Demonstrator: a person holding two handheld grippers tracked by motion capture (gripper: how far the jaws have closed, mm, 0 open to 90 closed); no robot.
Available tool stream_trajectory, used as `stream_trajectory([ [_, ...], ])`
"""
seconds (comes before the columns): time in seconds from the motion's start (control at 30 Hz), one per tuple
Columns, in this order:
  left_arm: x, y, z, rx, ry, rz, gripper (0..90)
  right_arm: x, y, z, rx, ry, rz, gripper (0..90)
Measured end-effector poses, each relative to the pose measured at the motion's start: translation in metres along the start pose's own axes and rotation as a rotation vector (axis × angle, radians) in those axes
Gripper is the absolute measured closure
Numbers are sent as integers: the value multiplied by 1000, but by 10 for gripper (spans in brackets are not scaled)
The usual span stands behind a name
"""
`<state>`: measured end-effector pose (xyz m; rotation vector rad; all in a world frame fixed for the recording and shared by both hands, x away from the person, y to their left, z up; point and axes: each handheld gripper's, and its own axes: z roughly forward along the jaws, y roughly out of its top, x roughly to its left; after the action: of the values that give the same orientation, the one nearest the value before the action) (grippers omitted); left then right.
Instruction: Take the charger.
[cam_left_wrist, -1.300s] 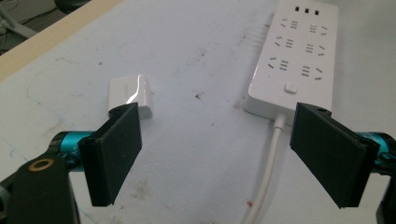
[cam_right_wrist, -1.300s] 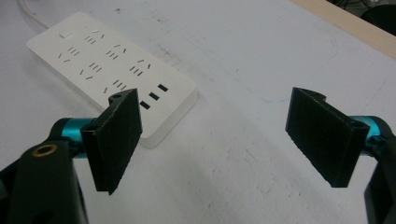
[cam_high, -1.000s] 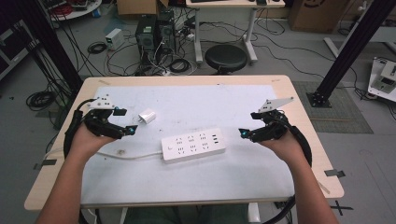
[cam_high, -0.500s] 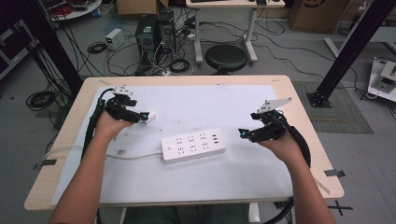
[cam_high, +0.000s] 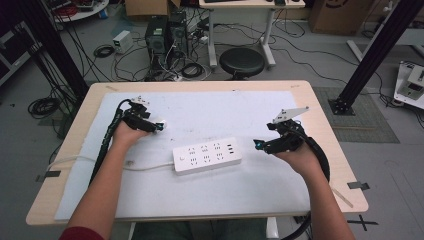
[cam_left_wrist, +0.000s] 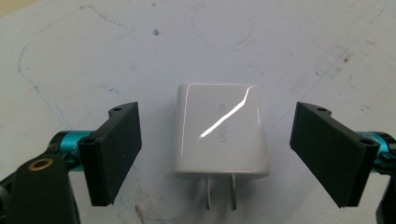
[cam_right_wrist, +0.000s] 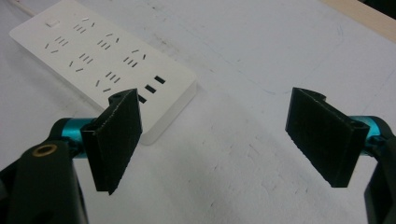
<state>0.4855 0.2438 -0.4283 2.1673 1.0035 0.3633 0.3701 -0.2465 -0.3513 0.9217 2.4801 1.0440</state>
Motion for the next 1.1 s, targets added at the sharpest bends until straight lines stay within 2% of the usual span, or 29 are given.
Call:
stream_trajectory([
  [0.03,0,-1,3,16,16,3,167,0,0,0,-1,1,-3,190],
  [0.2,-1,-3,9,26,0,3,168,0,0,1,3,2,1,190],
  [0.33,-3,-3,12,39,7,13,175,-1,0,-1,-3,4,0,190],
  [0.53,-4,-3,13,36,3,9,236,-1,-1,-3,-9,0,4,190],
  [0.57,-4,-3,13,32,-4,6,277,-1,-2,-3,-8,1,5,190],
  [0.7,-4,-3,12,30,-6,9,324,-2,-2,-3,-10,0,9,190],
  [0.93,-3,-4,13,38,-1,12,338,-3,-1,-2,-14,-1,8,190],
  [1.1,-3,-4,12,40,10,17,383,-3,-1,-3,-14,0,11,190],
])
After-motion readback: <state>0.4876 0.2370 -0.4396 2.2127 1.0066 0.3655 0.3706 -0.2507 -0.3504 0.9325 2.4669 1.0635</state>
